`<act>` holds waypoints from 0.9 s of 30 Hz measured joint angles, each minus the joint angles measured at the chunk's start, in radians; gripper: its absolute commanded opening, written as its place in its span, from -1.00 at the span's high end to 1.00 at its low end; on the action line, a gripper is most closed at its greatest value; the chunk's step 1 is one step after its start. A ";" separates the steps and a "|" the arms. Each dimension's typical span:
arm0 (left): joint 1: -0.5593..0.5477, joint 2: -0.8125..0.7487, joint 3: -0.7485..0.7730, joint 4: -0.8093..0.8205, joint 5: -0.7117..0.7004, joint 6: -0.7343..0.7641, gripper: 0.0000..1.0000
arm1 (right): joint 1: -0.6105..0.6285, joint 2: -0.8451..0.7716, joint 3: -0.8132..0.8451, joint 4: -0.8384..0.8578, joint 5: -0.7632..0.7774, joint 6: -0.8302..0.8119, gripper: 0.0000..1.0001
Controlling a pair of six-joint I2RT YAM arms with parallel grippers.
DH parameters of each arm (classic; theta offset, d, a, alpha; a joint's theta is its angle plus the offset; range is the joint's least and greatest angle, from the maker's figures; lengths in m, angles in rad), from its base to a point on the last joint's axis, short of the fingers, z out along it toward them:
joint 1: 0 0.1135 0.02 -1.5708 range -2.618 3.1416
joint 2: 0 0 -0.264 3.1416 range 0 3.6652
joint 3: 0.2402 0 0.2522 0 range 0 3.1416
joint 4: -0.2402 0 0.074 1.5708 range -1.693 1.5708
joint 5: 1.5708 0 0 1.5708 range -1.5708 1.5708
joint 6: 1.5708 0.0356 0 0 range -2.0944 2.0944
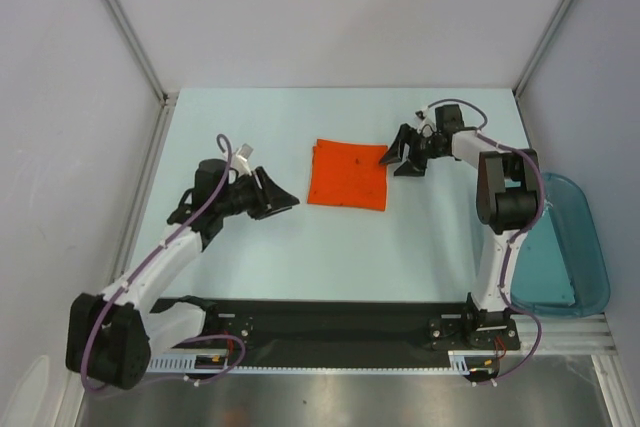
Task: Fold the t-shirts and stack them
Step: Neatly place the folded tshirt to the corner
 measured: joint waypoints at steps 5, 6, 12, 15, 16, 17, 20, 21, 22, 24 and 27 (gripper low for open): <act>0.000 -0.164 -0.093 -0.023 0.000 -0.034 0.07 | -0.003 0.131 0.111 0.037 -0.001 0.000 -0.43; 0.000 -0.188 -0.107 -0.033 0.000 -0.037 0.06 | -0.003 0.157 0.137 0.042 -0.004 0.001 -0.41; 0.000 -0.250 -0.129 -0.081 -0.005 -0.042 0.05 | -0.004 0.188 0.172 0.060 -0.026 0.009 -0.29; 0.000 -0.238 -0.128 -0.083 -0.008 -0.040 0.05 | -0.003 0.195 0.172 0.070 -0.039 0.013 -0.14; 0.000 -0.232 -0.127 -0.085 -0.008 -0.040 0.05 | -0.003 0.202 0.172 0.074 -0.046 0.016 -0.14; 0.000 -0.224 -0.125 -0.087 -0.008 -0.039 0.05 | -0.002 0.210 0.172 0.074 -0.049 0.019 -0.12; 0.000 -0.216 -0.122 -0.088 -0.009 -0.039 0.04 | -0.001 0.222 0.172 0.081 -0.080 0.032 -0.03; 0.000 -0.216 -0.122 -0.088 -0.009 -0.039 0.04 | 0.000 0.222 0.172 0.082 -0.081 0.031 0.01; 0.000 -0.216 -0.122 -0.088 -0.009 -0.039 0.04 | 0.000 0.224 0.172 0.083 -0.081 0.031 0.03; 0.000 -0.216 -0.122 -0.087 -0.009 -0.041 0.04 | 0.000 0.231 0.172 0.086 -0.087 0.031 0.17; 0.000 -0.216 -0.126 -0.080 -0.009 -0.043 0.03 | 0.000 0.246 0.174 0.085 -0.103 0.031 0.45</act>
